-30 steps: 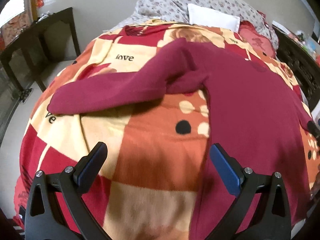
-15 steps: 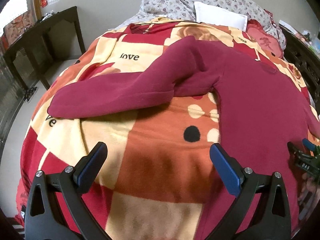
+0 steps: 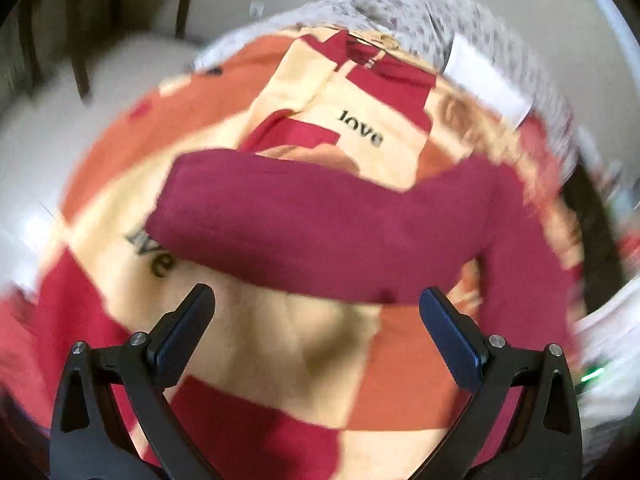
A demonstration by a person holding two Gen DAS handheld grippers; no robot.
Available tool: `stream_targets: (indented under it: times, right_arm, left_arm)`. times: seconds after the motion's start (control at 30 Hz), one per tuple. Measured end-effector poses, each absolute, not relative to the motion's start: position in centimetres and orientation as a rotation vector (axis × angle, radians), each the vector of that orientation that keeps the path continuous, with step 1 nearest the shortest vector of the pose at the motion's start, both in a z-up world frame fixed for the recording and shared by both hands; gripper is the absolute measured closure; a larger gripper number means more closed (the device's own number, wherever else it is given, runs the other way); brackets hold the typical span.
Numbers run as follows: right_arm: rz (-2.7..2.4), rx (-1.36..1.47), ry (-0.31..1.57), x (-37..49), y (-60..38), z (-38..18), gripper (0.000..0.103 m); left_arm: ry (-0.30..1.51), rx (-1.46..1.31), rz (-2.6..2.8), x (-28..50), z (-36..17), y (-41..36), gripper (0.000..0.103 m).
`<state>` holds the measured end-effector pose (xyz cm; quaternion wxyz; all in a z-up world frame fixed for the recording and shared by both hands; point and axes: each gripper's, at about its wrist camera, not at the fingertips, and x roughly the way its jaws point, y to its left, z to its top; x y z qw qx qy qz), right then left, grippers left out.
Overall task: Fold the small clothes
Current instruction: 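Grasp the sleeve cuff with the left gripper and lift it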
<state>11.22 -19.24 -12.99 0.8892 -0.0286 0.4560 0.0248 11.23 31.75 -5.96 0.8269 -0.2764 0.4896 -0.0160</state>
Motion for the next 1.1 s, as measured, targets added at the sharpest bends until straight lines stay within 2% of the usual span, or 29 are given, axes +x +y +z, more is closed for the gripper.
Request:
stream_targets:
  times: [0.1,0.2,0.43,0.5,0.57,0.63,0.73,0.77,0.8,0.9,1.1]
  right_arm:
    - [0.052,-0.058,0.945,11.3,-19.2,-13.0,0.000]
    - [0.053,-0.056,0.946,11.3,-19.1,-13.0,0.000]
    - [0.057,-0.049,0.942,11.5,-19.2,-13.0,0.000]
    - [0.058,-0.045,0.942,11.5,-19.2,-13.0,0.000]
    - [0.058,-0.046,0.943,11.6,-19.1,-13.0,0.000]
    - [0.057,-0.046,0.943,11.7,-19.1,-13.0,0.000]
    - [0.058,-0.046,0.942,11.7,-19.1,-13.0,0.000]
    - [0.058,-0.046,0.942,11.6,-19.2,-13.0,0.000]
    - [0.058,-0.045,0.942,11.7,-19.1,-13.0,0.000]
    - [0.058,-0.045,0.942,11.6,-19.2,-13.0,0.000]
    - [0.058,-0.046,0.944,11.7,-19.1,-13.0,0.000]
  left_arm:
    - [1.039,-0.828,-0.075,11.7,-8.3,34.3,0.001]
    - [0.934,-0.986,-0.104,11.5,-9.0,35.9,0.001]
    - [0.687,-1.182,-0.056,10.1,-10.0,39.5,0.003]
    - [0.667,-1.173,-0.034,9.6,-9.4,39.3,0.011]
    - [0.667,-1.152,-0.025,9.6,-9.0,39.0,0.033]
    - [0.690,-1.122,0.003,9.8,-8.9,39.1,0.050]
    - [0.728,-1.068,0.111,9.9,-9.2,39.2,0.065]
    - [0.737,-1.053,0.134,10.1,-9.4,39.1,0.087]
    - [0.767,-1.011,0.182,10.2,-9.4,38.9,0.097]
    - [0.745,-0.936,0.208,9.0,-8.5,38.7,0.098]
    - [0.523,-0.785,0.231,8.3,0.6,40.0,0.098]
